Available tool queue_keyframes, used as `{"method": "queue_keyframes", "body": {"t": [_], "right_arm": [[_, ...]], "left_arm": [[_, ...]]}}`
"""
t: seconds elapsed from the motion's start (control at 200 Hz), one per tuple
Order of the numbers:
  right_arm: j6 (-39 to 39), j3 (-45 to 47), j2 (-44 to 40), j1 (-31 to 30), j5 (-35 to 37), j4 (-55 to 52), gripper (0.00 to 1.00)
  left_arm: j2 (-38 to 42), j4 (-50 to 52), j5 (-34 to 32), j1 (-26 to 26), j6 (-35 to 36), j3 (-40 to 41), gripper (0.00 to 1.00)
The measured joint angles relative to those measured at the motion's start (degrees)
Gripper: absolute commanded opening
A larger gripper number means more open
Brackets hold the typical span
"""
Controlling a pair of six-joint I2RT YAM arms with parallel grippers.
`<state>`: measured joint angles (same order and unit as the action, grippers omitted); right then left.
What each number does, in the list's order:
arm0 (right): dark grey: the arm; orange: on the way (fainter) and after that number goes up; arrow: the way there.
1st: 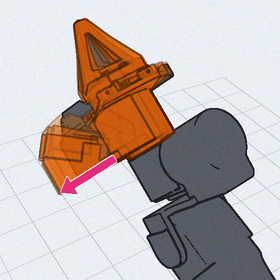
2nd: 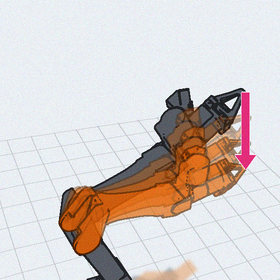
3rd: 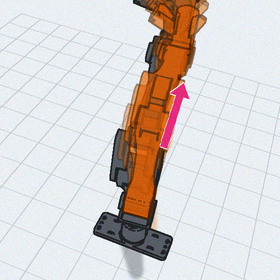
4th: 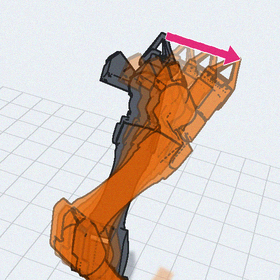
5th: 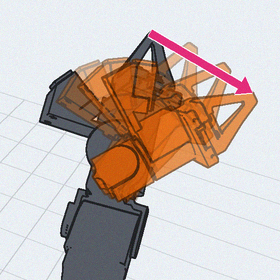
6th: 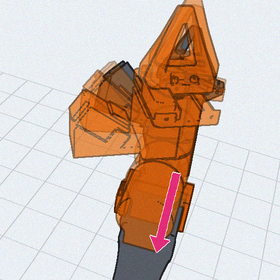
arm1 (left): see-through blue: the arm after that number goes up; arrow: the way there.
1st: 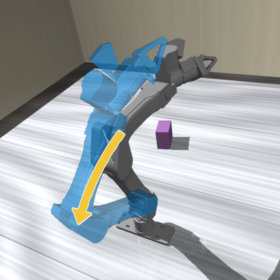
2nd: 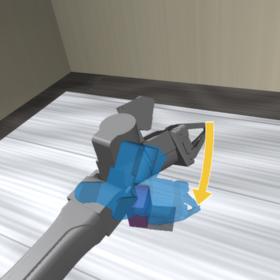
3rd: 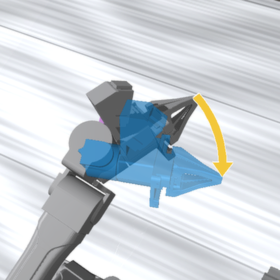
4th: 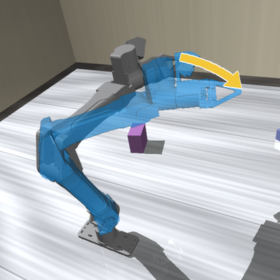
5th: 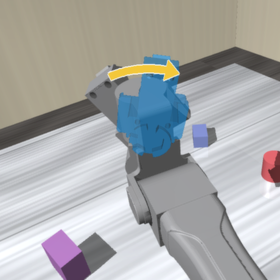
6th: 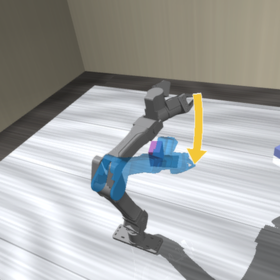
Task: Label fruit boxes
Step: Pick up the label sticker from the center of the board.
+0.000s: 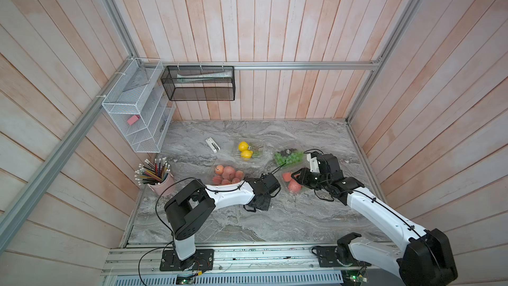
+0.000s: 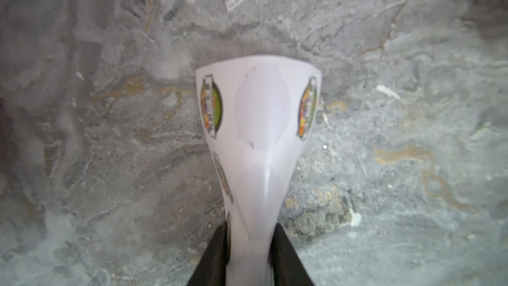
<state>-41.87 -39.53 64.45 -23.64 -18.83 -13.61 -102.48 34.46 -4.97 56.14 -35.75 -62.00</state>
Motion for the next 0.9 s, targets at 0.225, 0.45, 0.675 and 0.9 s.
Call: {"method": "queue_keyframes", "body": {"t": [0.225, 0.45, 0.675, 0.9], "right_arm": [[1.2, 5.7, -0.1, 1.0, -7.5, 11.1, 0.35], [1.8, 9.8, -0.7, 1.5, -15.7, 22.4, 0.37], [1.7, 13.8, -1.2, 1.5, -23.5, 34.4, 0.43], [2.1, 14.3, -1.2, 1.3, -26.4, 41.8, 0.43]], "left_arm": [[7.5, -5.4, 1.6, -0.6, 0.2, 5.2, 0.25], [17.6, -15.5, 3.7, -3.7, 0.4, 10.9, 0.25], [23.6, -25.9, 7.5, -4.8, 1.0, 15.7, 0.25], [24.5, -33.4, 11.3, -4.8, 1.7, 16.7, 0.25]]}}
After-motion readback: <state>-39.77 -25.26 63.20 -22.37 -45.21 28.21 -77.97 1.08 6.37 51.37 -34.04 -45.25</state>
